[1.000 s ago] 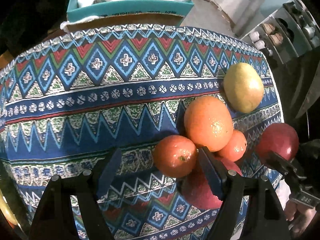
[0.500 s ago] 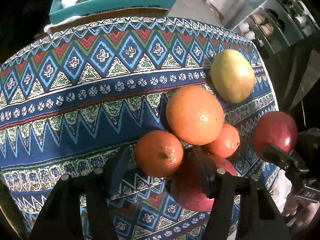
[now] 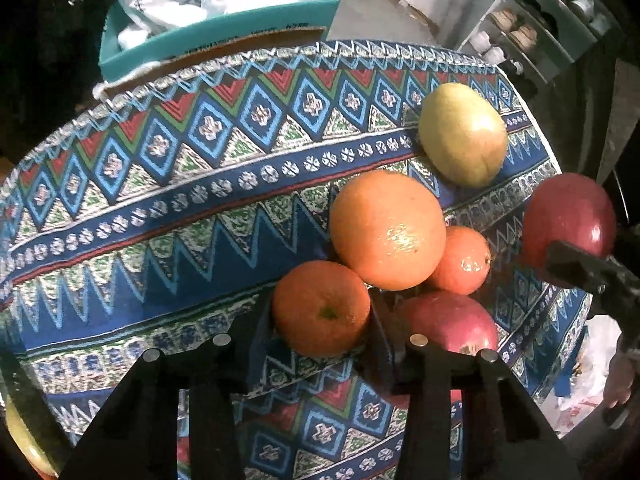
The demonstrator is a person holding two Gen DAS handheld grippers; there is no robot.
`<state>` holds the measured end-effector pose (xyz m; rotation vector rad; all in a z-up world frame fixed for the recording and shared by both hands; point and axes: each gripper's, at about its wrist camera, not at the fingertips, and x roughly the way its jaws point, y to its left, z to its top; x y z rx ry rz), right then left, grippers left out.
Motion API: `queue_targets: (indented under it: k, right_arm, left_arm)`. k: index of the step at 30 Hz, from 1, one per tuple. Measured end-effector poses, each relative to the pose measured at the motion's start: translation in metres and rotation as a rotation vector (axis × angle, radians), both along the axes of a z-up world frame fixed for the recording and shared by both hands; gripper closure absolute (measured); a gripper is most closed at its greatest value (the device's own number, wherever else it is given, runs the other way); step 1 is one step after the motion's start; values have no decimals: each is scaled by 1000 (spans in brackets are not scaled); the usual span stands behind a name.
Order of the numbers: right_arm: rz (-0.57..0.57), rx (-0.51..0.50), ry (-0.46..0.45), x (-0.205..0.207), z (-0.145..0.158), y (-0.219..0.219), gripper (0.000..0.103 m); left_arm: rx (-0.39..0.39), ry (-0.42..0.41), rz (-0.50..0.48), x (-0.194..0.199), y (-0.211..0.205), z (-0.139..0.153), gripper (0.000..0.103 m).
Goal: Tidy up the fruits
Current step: 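Lift the tangerine with the left tool while the right tool lifts the red apple toward the bowl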
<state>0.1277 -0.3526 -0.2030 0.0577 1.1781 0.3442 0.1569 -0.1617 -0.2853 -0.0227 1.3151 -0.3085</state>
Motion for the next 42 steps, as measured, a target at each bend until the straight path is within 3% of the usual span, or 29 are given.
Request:
queue_targets:
  k: [13,22,42]
  right_arm:
    - [9,-20,-74,-7,31,16,30]
    - [37,-15,-137,-18,63,31,30]
    - [126,28,-267,-44,133,85,30]
  left_arm:
    - [21,-147,5,-23,28,62,57]
    - [-11,-215,47,-41,51,104,57]
    - [-7,-339,67,-93,91,165,57]
